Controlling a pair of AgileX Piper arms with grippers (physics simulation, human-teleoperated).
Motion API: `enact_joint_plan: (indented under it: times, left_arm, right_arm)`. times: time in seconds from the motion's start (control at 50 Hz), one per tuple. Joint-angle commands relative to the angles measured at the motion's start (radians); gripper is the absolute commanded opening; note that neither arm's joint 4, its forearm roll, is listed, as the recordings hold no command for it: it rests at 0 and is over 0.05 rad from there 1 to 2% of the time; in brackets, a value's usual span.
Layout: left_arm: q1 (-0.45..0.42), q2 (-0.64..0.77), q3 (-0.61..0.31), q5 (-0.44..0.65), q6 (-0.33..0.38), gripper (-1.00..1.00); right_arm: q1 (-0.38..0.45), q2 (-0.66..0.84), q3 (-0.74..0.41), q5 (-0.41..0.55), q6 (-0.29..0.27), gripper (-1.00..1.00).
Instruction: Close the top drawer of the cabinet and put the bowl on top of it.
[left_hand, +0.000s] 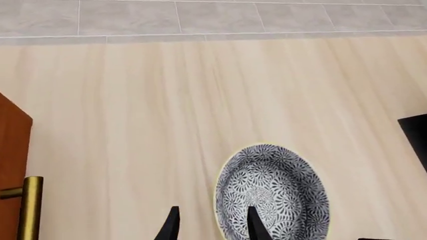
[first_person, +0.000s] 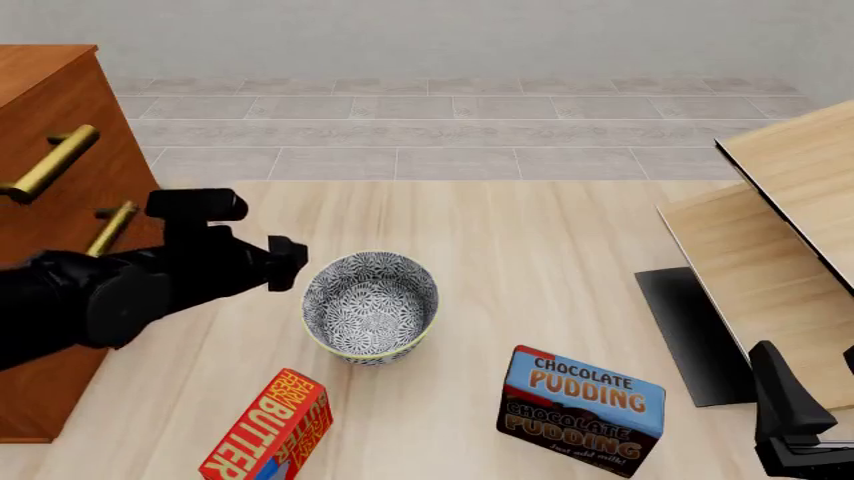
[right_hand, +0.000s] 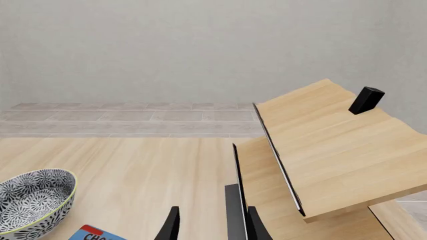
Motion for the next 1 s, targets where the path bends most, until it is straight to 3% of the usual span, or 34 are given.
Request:
enact_joint_plan:
  times: [0.02,1.0]
  left_arm:
    - [-0.002,0.051,0.003,-0.039,-0.01,1.0]
    - [-0.01,0.2,-0.015,-0.119,-0.057,1.0]
  right_arm:
    - [0.0,-0.002,0.0,0.002,0.0,1.0]
    - [0.0,-0.002,0.0,0.002,0.0,1.0]
